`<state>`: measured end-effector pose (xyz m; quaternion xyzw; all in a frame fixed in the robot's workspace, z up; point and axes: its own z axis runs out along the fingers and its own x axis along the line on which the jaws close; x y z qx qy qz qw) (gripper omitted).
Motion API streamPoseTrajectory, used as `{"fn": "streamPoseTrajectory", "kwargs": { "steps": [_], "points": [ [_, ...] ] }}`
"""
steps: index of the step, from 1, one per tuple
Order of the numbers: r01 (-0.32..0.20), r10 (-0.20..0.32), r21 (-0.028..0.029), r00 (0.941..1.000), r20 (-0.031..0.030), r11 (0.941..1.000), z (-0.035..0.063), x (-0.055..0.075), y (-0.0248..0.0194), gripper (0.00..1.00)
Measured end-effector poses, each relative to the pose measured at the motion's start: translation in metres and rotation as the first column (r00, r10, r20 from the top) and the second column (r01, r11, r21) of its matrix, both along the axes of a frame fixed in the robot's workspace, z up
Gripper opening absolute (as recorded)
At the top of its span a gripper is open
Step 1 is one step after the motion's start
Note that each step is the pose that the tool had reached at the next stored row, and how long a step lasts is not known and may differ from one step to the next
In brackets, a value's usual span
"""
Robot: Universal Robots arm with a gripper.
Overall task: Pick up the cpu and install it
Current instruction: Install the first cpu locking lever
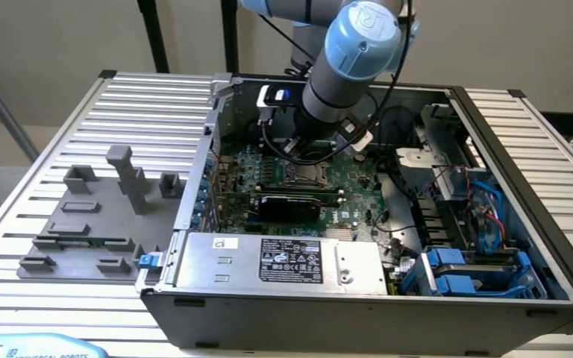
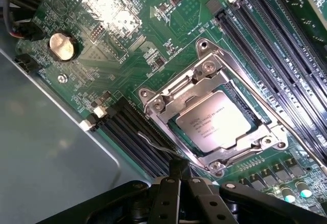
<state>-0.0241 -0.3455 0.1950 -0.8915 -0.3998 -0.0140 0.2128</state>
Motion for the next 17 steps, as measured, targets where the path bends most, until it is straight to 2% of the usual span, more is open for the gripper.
{"fn": "streamPoseTrajectory", "kwargs": {
  "steps": [10, 12, 17],
  "points": [
    [-0.004, 0.004, -0.0122, 1.0000, -0.0002, 0.9999, -0.0011, 0.007, 0.0001, 0.11],
    [-0.008, 0.008, -0.0165, 1.0000, -0.0002, 0.9998, -0.0025, 0.013, 0.0000, 0.11],
    [-0.015, 0.015, -0.0166, 0.9999, -0.0003, 0.9998, -0.0041, 0.023, 0.0000, 0.11]
  ]
}}
